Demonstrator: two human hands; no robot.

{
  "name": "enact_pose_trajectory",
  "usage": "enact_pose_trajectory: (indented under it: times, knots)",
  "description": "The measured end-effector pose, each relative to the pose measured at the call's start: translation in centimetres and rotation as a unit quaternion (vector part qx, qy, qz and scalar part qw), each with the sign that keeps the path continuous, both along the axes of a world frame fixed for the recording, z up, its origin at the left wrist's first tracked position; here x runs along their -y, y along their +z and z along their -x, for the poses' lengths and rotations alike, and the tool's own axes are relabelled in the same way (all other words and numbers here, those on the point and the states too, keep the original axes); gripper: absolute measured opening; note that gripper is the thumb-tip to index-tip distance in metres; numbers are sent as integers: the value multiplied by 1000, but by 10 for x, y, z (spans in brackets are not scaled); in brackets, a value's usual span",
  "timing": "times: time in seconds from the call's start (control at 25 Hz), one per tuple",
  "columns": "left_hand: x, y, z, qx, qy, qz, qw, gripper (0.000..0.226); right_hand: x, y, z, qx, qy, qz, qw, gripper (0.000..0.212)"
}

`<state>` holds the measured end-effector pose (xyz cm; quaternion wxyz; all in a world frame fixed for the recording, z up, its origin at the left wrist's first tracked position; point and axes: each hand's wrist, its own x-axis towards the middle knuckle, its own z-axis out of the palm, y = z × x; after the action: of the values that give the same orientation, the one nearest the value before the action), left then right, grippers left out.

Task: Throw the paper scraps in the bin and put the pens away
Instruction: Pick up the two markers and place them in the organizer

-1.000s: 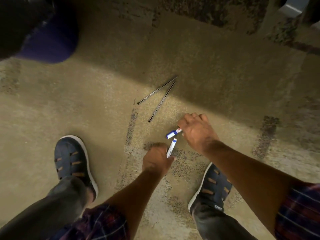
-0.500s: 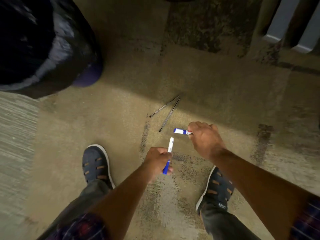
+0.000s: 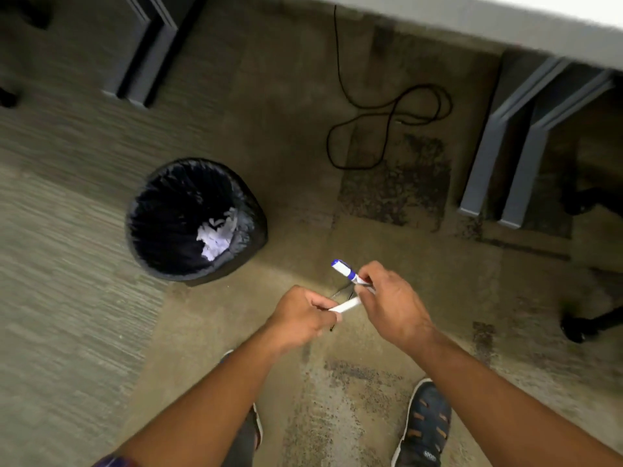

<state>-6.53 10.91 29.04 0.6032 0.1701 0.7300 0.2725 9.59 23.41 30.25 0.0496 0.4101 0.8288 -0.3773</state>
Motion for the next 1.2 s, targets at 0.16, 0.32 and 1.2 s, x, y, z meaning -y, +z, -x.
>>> enact_pose_trajectory:
  times: [0.16,0.32,1.2]
  knots:
    - [-3,65,30,2,65,-51,997,11,-1,57,16,-9,12,39,999,7]
    - [4,104,61,22,210,-79,974,32,9,97,43,-70,-59,88,992,5]
    - [114,311,299,-120,303,-252,911,56,117,321,293,-151,-188,92,966,9]
